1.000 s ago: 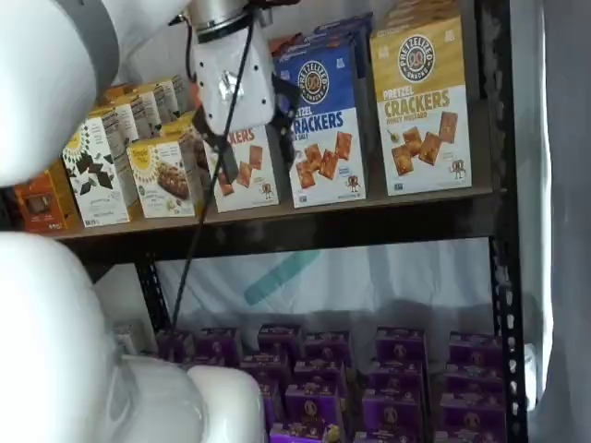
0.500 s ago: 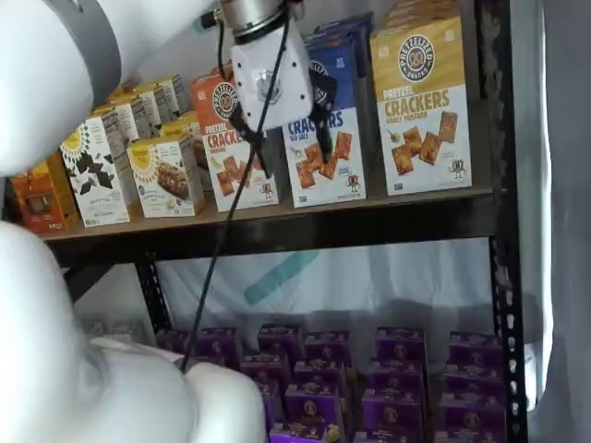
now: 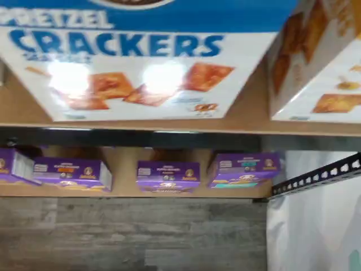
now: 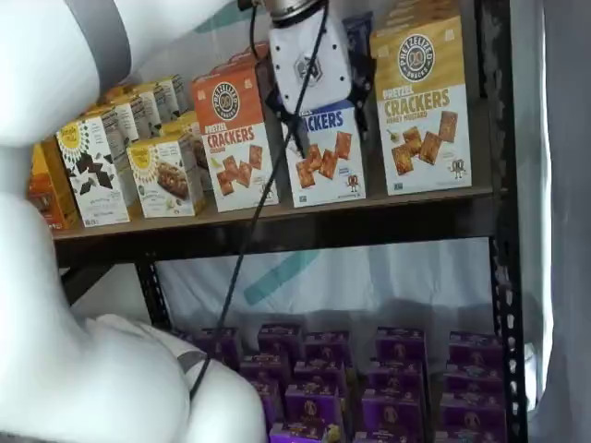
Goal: Retrieve the yellow and white box located on the top shelf, the sixth one from the left
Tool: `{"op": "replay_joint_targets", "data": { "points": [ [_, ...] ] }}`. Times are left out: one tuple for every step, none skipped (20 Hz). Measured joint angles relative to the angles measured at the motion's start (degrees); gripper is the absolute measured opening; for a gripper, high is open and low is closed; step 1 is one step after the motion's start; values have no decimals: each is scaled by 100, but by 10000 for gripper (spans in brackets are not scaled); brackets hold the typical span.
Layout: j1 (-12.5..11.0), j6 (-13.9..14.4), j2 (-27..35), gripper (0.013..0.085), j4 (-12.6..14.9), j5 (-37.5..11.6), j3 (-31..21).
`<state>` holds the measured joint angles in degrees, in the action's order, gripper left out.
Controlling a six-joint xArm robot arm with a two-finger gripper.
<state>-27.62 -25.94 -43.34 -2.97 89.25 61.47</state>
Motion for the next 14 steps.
{"op": "replay_joint_targets", "data": {
  "points": [
    [-123, -117, 52, 850, -38, -31, 44],
    [-216, -206, 92, 850, -70, -48, 82],
    [-309, -293, 130, 850, -106, -70, 120],
    [-370, -353, 152, 850, -139, -89, 147],
    [-426, -404, 174, 850, -167, -103, 178],
    [-480, -457, 208, 850, -192, -111, 223],
    [-537, -509, 248, 850, -220, -114, 276],
    [-585, -553, 285, 850, -247, -125, 325],
    [-622, -585, 312, 850, -276, -135, 362],
    [-666, -625, 345, 850, -315, -151, 407],
    [-706, -658, 386, 850, -345, -167, 463],
    [-730, -679, 415, 850, -360, -177, 505],
    [-757, -701, 452, 850, -371, -188, 557],
    [-773, -715, 477, 850, -375, -194, 594]
  ]
}}
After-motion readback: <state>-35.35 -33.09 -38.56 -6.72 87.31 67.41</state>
